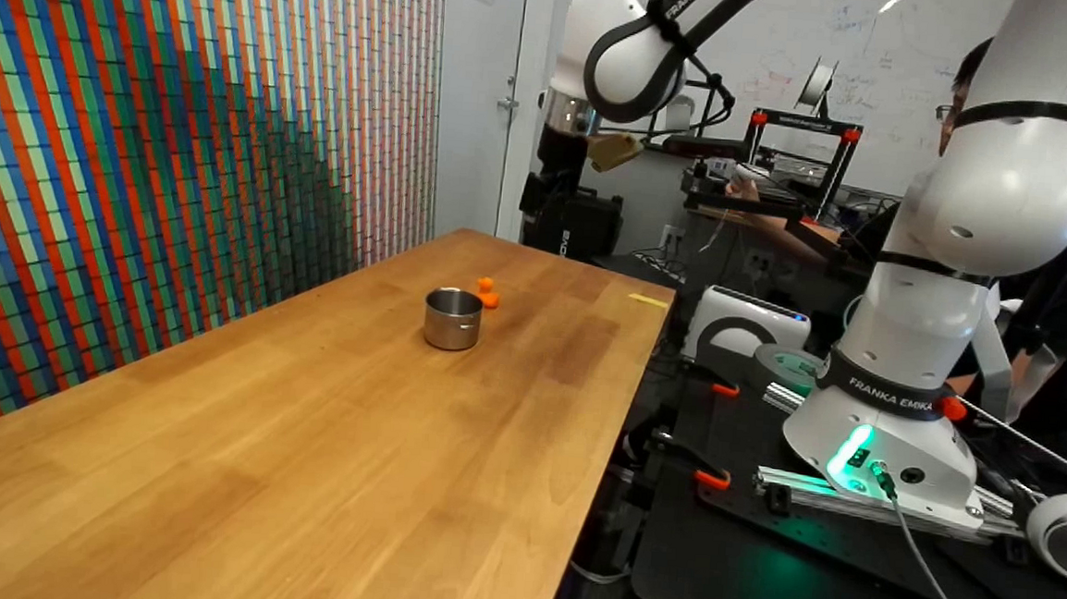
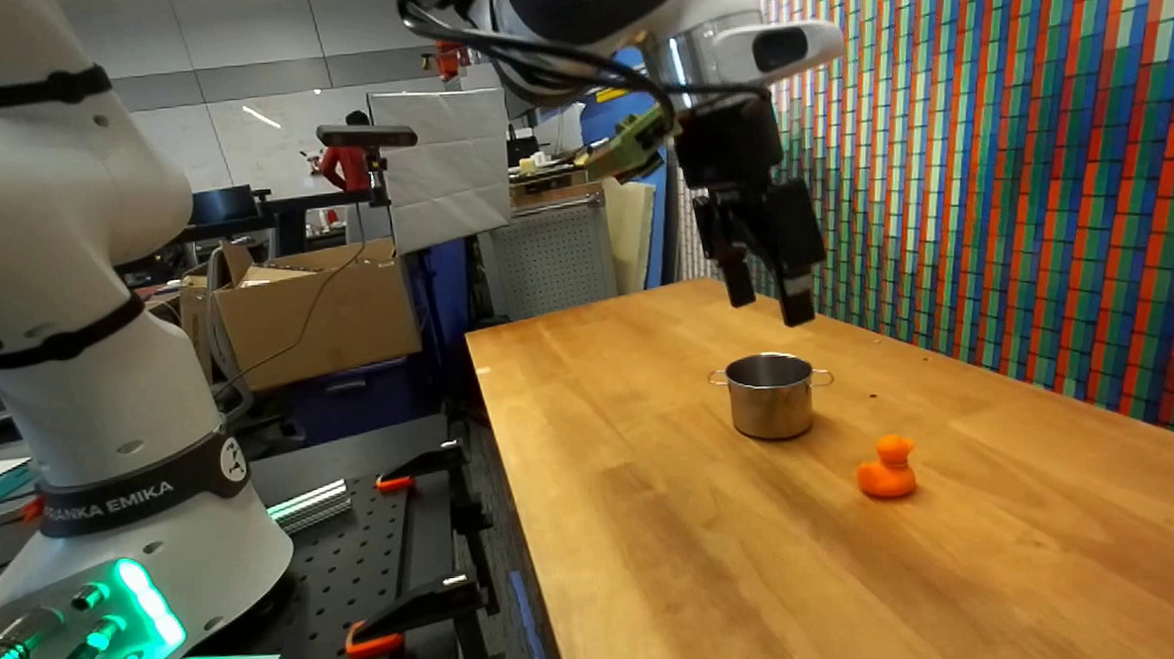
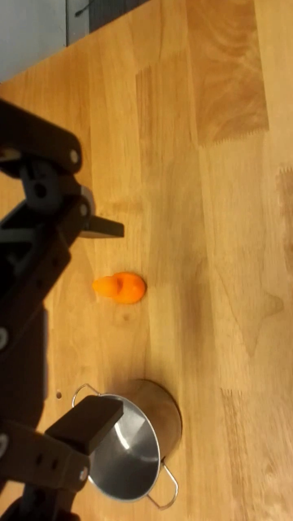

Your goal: Put the orange rubber duck in the pot

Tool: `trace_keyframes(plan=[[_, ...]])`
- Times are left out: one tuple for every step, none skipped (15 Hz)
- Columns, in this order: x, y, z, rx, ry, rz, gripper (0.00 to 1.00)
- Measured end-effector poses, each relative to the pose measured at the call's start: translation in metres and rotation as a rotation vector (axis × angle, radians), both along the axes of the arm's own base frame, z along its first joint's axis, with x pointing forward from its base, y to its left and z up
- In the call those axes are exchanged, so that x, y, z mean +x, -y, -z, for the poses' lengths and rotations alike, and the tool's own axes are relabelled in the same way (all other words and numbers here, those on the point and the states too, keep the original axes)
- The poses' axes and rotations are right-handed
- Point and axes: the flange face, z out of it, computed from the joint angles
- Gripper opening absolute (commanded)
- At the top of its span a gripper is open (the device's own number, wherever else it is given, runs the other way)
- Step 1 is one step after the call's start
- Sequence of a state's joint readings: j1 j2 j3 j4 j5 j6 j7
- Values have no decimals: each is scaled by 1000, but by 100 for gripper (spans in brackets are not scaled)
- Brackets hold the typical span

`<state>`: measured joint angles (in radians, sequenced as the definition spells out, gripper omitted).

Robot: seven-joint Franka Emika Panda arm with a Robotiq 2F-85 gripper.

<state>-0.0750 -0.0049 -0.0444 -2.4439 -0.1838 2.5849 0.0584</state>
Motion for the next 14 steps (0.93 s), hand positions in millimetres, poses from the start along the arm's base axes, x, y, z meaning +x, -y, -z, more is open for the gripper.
trace_keyframes(plan=[[10,3,13,1,-10,6,100],[21,6,23,1,-17,11,100],[31,8,32,0,-19,12,100],[41,10,41,0,-21,14,100],[49,11,51,4,-24,19,100],[58,10,60,11,-29,25,100],[64,9,71,20,-38,31,100],[70,7,81,29,-48,38,100],[75,6,92,36,-58,42,100],[80,5,101,40,-68,46,100],[84,6,111,42,-76,49,100],[88,7,119,42,-84,52,100],[92,9,127,42,-90,55,100],[95,10,134,40,-95,56,100]])
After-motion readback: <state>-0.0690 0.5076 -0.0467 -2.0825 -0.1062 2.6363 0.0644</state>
